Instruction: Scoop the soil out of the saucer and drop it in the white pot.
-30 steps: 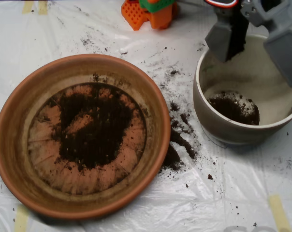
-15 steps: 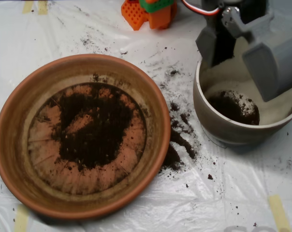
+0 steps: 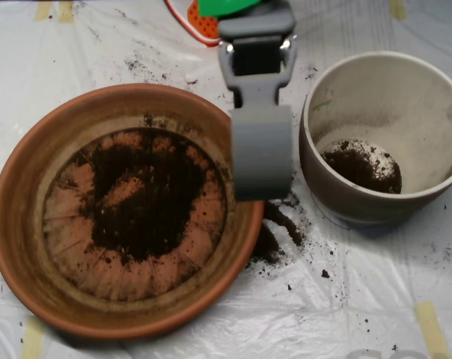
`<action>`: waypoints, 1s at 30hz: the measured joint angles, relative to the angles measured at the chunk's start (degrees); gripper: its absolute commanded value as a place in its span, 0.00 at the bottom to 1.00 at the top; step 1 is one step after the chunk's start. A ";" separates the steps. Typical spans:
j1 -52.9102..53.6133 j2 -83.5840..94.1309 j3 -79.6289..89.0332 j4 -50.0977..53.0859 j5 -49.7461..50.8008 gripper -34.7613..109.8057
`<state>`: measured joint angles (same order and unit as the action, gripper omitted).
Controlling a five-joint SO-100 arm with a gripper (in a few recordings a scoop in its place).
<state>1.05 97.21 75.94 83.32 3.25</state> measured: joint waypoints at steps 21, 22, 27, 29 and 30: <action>18.72 -8.79 30.76 -23.73 3.08 0.58; 18.98 -10.46 30.76 -24.08 2.55 0.58; 19.60 -13.80 30.76 -24.35 1.93 0.59; 19.60 -13.89 30.76 -24.35 1.67 0.59; 19.69 -13.97 30.76 -24.35 1.58 0.59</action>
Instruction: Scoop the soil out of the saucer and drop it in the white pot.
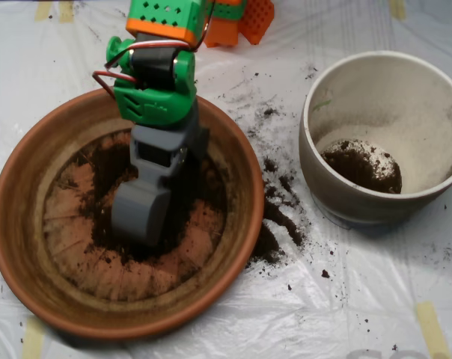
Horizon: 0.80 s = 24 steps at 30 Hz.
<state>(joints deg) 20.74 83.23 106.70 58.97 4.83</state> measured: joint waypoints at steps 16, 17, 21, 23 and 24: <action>3.43 -7.65 -6.68 3.87 0.88 0.54; 3.43 -7.65 -6.68 3.87 0.88 0.53; 3.78 -7.65 -6.94 2.90 0.44 0.44; 4.13 -7.12 -7.56 2.29 0.79 0.40; 4.22 -6.86 -7.12 2.20 1.85 0.38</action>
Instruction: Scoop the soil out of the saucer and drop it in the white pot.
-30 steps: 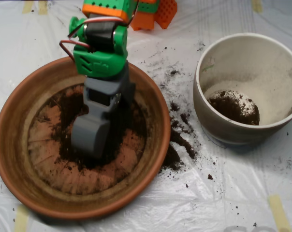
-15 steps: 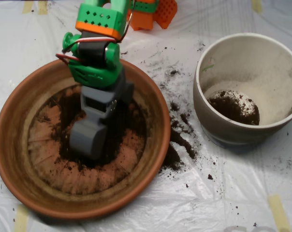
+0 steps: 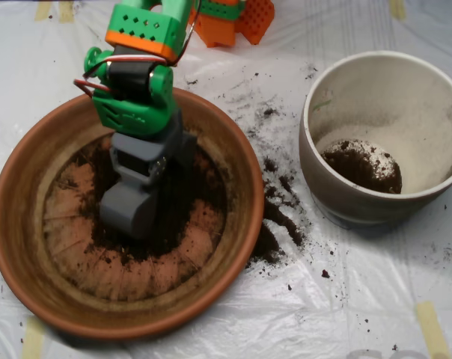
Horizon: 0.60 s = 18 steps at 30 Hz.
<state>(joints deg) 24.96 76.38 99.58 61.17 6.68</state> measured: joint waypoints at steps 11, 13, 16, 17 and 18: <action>0.97 2.64 2.37 -1.58 -0.18 0.24; 0.88 2.64 2.37 -2.29 -0.18 0.24; 0.88 2.64 2.46 -2.55 -0.53 0.24; 0.88 2.64 2.46 -2.37 -0.53 0.24; 0.88 2.64 2.46 -2.37 -0.53 0.24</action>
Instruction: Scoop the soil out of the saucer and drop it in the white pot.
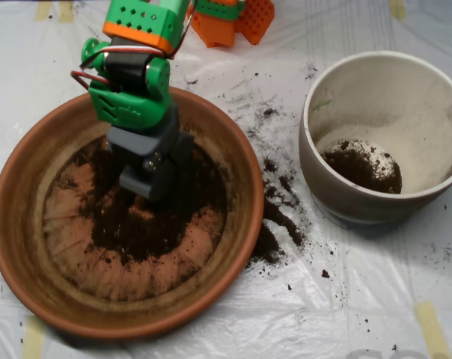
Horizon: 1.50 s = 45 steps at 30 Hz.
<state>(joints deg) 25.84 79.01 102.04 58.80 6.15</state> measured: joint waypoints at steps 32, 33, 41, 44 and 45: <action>-21.53 28.74 -11.95 17.05 -10.20 0.24; -23.03 29.00 -12.92 17.84 -10.55 0.24; -34.98 29.09 -24.08 24.70 -14.33 0.24; -39.99 29.09 -27.07 26.54 -16.00 0.24; -41.40 28.92 -27.60 26.89 -16.52 0.24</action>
<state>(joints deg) -15.56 107.93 74.44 85.69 -10.37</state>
